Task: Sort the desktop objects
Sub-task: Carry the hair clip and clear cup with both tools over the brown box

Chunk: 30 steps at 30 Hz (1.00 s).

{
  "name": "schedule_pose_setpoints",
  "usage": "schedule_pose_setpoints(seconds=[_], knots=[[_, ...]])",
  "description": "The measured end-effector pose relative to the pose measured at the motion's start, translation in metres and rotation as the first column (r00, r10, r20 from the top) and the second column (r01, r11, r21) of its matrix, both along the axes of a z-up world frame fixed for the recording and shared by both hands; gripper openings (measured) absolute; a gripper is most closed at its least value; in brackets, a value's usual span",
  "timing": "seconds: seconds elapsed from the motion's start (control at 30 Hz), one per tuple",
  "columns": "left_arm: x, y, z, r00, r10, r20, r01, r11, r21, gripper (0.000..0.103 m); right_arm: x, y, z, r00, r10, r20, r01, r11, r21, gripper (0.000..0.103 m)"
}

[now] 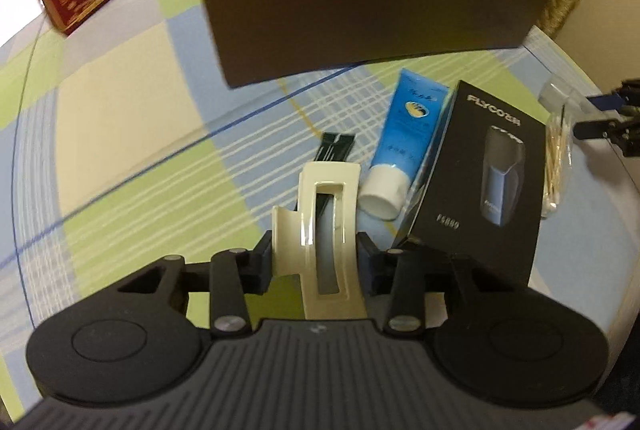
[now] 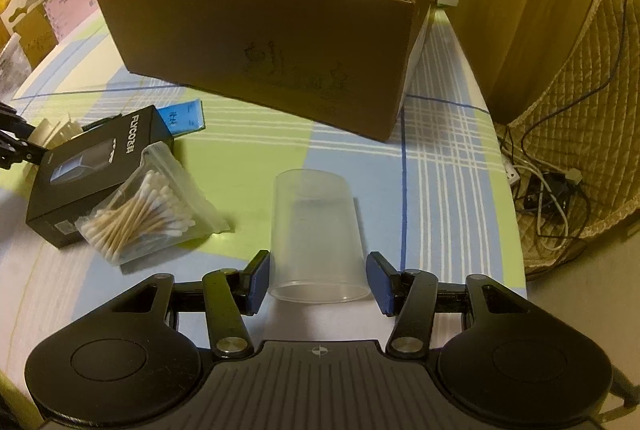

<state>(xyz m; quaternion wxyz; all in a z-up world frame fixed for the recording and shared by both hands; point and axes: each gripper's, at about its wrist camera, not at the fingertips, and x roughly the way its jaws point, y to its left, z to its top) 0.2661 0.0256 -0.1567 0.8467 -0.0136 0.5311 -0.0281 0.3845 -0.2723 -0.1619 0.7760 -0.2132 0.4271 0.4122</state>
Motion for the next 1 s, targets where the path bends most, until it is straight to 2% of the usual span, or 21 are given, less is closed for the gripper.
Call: schedule_pose_setpoints(seconds=[0.17,0.33,0.4,0.47,0.57,0.67,0.7,0.9,0.93,0.97,1.0], knots=[[-0.023,0.010,0.002,0.996,0.084,-0.025,-0.085,0.996,-0.004,0.036,-0.003,-0.001,0.000,1.000,0.017,-0.005,-0.017,1.000,-0.003,0.049],[-0.047,0.010,0.004,0.992,0.103,-0.067,-0.102,0.995,0.015,0.036,-0.006,0.002,0.000,0.999,0.035,-0.011,-0.035,0.999,-0.009,0.051],[-0.051,0.011,0.004,0.990,0.122,-0.073,-0.121,0.992,0.017,0.040,-0.007,0.004,-0.002,0.999,0.038,-0.012,-0.038,0.999,-0.015,0.054],[-0.050,0.012,0.003,0.987,0.143,-0.074,-0.142,0.990,0.016,0.045,-0.007,0.006,-0.004,0.999,0.038,-0.008,-0.038,0.999,-0.021,0.066],[-0.044,0.009,0.001,0.987,0.143,-0.071,-0.142,0.990,0.015,0.045,-0.008,0.008,-0.006,0.999,0.037,0.006,-0.037,0.999,-0.022,0.068],[-0.040,0.001,-0.004,0.989,0.126,-0.072,-0.121,0.991,0.064,0.046,-0.007,0.012,-0.007,0.999,0.038,0.004,-0.038,0.999,-0.021,0.068],[-0.039,0.001,-0.004,0.989,0.130,-0.067,-0.125,0.990,0.068,0.041,-0.008,0.013,-0.007,0.999,0.038,0.005,-0.038,0.999,-0.019,0.068],[-0.035,0.008,-0.003,0.973,0.224,-0.058,-0.216,0.970,0.114,0.038,-0.007,0.027,-0.010,0.999,0.035,0.016,-0.035,0.999,-0.011,0.068],[-0.036,0.010,-0.003,0.971,0.232,-0.059,-0.225,0.968,0.116,0.038,-0.007,0.028,-0.010,0.999,0.037,0.015,-0.036,0.999,-0.010,0.064],[-0.037,0.011,-0.004,0.969,0.241,-0.059,-0.233,0.965,0.119,0.038,-0.007,0.030,-0.011,0.999,0.041,0.015,-0.040,0.999,-0.015,0.054],[-0.038,0.012,-0.003,0.967,0.248,-0.059,-0.240,0.963,0.120,0.038,-0.008,0.031,-0.011,0.999,0.047,0.018,-0.046,0.999,-0.016,0.049]])
